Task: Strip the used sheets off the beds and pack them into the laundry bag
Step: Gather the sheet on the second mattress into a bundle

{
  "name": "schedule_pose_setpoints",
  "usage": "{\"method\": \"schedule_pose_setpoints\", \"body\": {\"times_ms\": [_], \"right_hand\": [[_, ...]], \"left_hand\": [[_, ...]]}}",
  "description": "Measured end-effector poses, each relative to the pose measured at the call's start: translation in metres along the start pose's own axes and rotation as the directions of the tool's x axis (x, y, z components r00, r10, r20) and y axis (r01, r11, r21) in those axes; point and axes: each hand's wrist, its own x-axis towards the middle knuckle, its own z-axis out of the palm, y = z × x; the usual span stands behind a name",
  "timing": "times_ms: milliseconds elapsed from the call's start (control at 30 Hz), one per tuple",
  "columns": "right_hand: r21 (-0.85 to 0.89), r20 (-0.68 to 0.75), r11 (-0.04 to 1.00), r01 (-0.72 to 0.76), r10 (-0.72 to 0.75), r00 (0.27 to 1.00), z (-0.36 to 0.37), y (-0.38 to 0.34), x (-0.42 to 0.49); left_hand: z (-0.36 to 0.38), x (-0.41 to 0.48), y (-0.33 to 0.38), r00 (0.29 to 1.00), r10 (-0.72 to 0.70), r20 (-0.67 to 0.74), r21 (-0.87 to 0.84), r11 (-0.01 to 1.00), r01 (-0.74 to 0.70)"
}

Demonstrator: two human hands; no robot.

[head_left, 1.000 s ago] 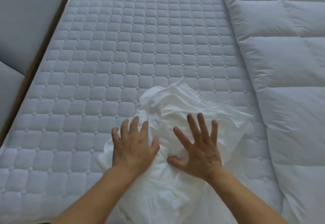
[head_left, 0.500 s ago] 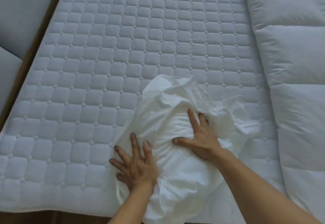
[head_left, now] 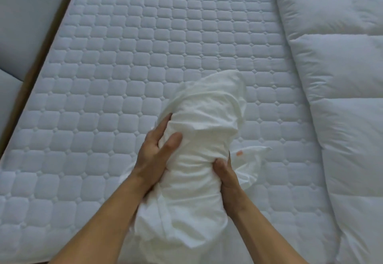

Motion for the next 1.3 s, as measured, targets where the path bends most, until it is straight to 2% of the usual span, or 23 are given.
{"method": "schedule_pose_setpoints", "body": {"times_ms": [67, 133, 167, 233, 267, 333, 400, 433, 467, 500, 533, 567, 600, 667, 733, 800, 867, 900, 967, 1133, 1233, 1300], "right_hand": [[-0.139, -0.140, 0.989, -0.042, 0.022, 0.990, -0.003, 0.007, -0.004], [-0.427, -0.359, 0.893, -0.141, -0.024, 0.933, -0.004, 0.012, -0.010], [-0.537, -0.439, 0.825, -0.175, -0.096, 0.893, -0.006, 0.014, -0.014], [-0.728, -0.447, 0.675, -0.121, -0.334, 0.830, -0.012, 0.014, -0.022], [-0.826, -0.375, 0.561, -0.054, -0.474, 0.797, -0.012, 0.010, -0.026], [-0.953, -0.084, 0.260, 0.154, -0.718, 0.691, -0.009, -0.009, -0.029], [-0.939, 0.192, 0.023, 0.344, -0.794, 0.576, 0.003, -0.037, -0.023], [-0.913, 0.304, -0.065, 0.402, -0.764, 0.569, 0.011, -0.052, -0.014], [-0.899, 0.388, -0.131, 0.418, -0.681, 0.621, 0.016, -0.064, -0.002], [-0.906, 0.416, -0.173, 0.387, -0.540, 0.732, 0.018, -0.071, 0.012], [-0.923, 0.381, -0.200, 0.329, -0.358, 0.852, 0.017, -0.074, 0.026], [-0.939, 0.302, -0.229, 0.258, -0.183, 0.936, 0.012, -0.073, 0.037], [-0.948, 0.215, -0.253, 0.194, -0.060, 0.975, 0.003, -0.068, 0.047], [-0.971, 0.081, -0.224, 0.087, 0.032, 0.996, -0.017, -0.058, 0.056], [-0.991, -0.019, -0.136, -0.011, 0.059, 0.998, -0.031, -0.050, 0.057], [-0.994, -0.088, -0.068, -0.082, 0.091, 0.992, -0.036, -0.046, 0.057], [-0.991, -0.135, -0.022, -0.133, 0.112, 0.985, -0.037, -0.046, 0.060], [-0.987, -0.162, 0.000, -0.163, 0.109, 0.981, -0.037, -0.047, 0.062], [-0.971, -0.227, 0.050, -0.232, 0.097, 0.969, -0.036, -0.048, 0.066], [-0.936, -0.281, 0.168, -0.308, 0.168, 0.945, -0.034, -0.051, 0.068], [-0.912, -0.243, 0.274, -0.306, 0.241, 0.939, -0.035, -0.055, 0.060], [-0.877, -0.189, 0.385, -0.288, 0.275, 0.943, -0.034, -0.057, 0.048]], "left_hand": [[0.003, 0.015, -0.006, 0.998, 0.018, 0.063, 0.276, 0.960, -0.035], [0.015, 0.021, -0.024, 0.991, -0.027, 0.128, 0.492, 0.870, -0.040], [0.022, 0.022, -0.033, 0.990, -0.041, 0.138, 0.546, 0.837, -0.041], [0.031, 0.026, -0.041, 0.991, -0.035, 0.128, 0.608, 0.792, -0.050], [0.032, 0.027, -0.043, 0.992, -0.018, 0.124, 0.635, 0.769, -0.065], [0.034, 0.025, -0.045, 0.990, 0.029, 0.135, 0.660, 0.743, -0.112], [0.036, 0.019, -0.049, 0.983, 0.064, 0.174, 0.675, 0.719, -0.167], [0.036, 0.017, -0.051, 0.977, 0.083, 0.197, 0.683, 0.703, -0.197], [0.036, 0.015, -0.053, 0.970, 0.109, 0.217, 0.686, 0.690, -0.231], [0.034, 0.013, -0.056, 0.962, 0.138, 0.236, 0.678, 0.685, -0.265], [0.030, 0.012, -0.059, 0.952, 0.165, 0.257, 0.660, 0.690, -0.298], [0.025, 0.011, -0.064, 0.942, 0.177, 0.286, 0.640, 0.696, -0.325], [0.020, 0.009, -0.067, 0.930, 0.179, 0.320, 0.626, 0.697, -0.349], [0.013, 0.001, -0.075, 0.914, 0.161, 0.373, 0.656, 0.651, -0.382], [0.012, -0.014, -0.086, 0.938, 0.152, 0.311, 0.729, 0.596, -0.338], [0.014, -0.036, -0.094, 0.985, 0.123, 0.117, 0.769, 0.617, -0.168], [0.016, -0.050, -0.100, 0.996, -0.053, -0.075, 0.735, 0.672, 0.091], [0.016, -0.051, -0.100, 0.980, -0.149, -0.130, 0.695, 0.691, 0.197], [0.018, -0.045, -0.096, 0.950, -0.271, -0.158, 0.635, 0.708, 0.308], [0.016, -0.029, -0.088, 0.921, -0.372, -0.118, 0.485, 0.788, 0.380], [0.006, -0.028, -0.092, 0.925, -0.366, -0.105, 0.386, 0.842, 0.377], [-0.001, -0.030, -0.091, 0.938, -0.335, -0.088, 0.347, 0.873, 0.344]]}}
